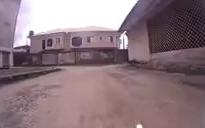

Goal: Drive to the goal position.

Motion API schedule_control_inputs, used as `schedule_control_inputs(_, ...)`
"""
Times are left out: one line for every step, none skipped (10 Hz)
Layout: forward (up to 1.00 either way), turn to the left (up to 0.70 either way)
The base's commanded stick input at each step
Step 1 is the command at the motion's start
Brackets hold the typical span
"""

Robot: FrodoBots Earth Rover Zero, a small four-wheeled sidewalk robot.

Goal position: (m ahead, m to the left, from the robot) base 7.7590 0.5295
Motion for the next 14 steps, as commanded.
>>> schedule_control_inputs(0.5,0.07)
schedule_control_inputs(0.5,0.07)
schedule_control_inputs(0.5,0.07)
schedule_control_inputs(0.5,0.07)
schedule_control_inputs(0.5,0.07)
schedule_control_inputs(0.5,0.07)
schedule_control_inputs(0.5,0.07)
schedule_control_inputs(0.5,0.07)
schedule_control_inputs(0.5,0.07)
schedule_control_inputs(0.5,0.07)
schedule_control_inputs(0.5,0.07)
schedule_control_inputs(0.5,0.27)
schedule_control_inputs(0.5,0.53)
schedule_control_inputs(0.5,0.57)
